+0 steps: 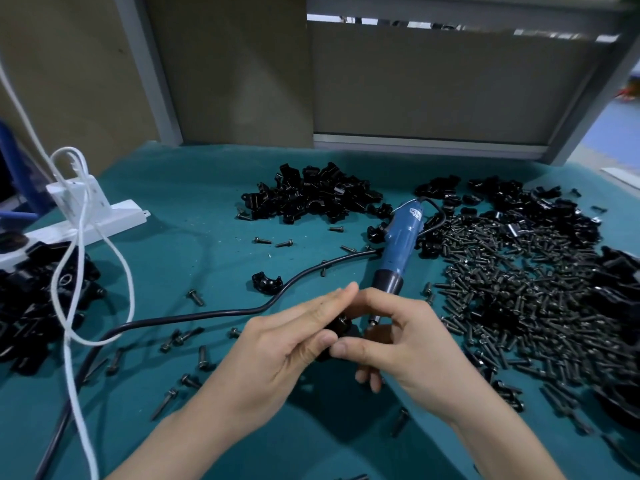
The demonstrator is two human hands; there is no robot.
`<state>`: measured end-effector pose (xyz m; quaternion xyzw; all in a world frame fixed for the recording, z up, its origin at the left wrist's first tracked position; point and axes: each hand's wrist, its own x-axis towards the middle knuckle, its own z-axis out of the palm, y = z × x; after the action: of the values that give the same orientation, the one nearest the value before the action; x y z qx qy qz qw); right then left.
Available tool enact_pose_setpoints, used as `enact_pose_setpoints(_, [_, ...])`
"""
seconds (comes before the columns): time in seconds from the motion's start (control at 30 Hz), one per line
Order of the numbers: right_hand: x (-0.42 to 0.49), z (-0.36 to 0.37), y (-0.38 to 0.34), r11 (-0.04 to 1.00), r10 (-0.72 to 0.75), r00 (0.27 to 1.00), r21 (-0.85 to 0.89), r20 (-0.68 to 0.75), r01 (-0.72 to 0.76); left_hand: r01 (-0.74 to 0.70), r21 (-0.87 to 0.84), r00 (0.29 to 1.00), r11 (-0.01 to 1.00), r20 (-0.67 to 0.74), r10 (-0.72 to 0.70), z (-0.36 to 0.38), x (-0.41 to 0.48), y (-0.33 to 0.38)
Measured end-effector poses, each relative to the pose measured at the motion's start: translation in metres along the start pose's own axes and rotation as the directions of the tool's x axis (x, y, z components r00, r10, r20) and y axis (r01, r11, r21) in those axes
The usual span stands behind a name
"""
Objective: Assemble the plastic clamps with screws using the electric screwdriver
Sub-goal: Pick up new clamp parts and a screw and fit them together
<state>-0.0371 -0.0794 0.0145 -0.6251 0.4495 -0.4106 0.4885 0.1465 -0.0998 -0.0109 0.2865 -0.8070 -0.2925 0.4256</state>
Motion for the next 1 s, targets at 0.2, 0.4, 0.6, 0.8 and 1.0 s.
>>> enact_pose_setpoints(0.2, [0.001,0.01,0.001,0.994,-0.04,0.996,0.102,-0.081,0.048,0.15,-0.217,0.982,0.965,-0.084,-0.171,0.002,0.0,0.006])
enact_pose_setpoints(0.4, [0.004,0.01,0.003,0.946,-0.028,0.981,0.311,-0.19,0.088,0.218,-0.536,0.886,0.815,-0.242,-0.396,0.013,0.0,0.004])
enact_pose_setpoints(0.6, [0.007,0.011,0.009,0.942,-0.016,0.98,0.327,-0.197,0.081,0.242,-0.615,0.847,0.75,-0.244,-0.473,0.014,0.001,0.002])
enact_pose_setpoints(0.8, [0.008,0.004,0.013,0.984,0.063,0.988,0.171,-0.143,-0.038,0.334,-0.58,0.837,0.743,-0.179,-0.517,0.011,0.002,-0.003])
enact_pose_setpoints(1.0, [0.006,-0.002,0.016,0.988,0.153,0.98,0.006,-0.124,-0.153,0.414,-0.485,0.841,0.77,-0.119,-0.528,0.01,0.001,-0.009])
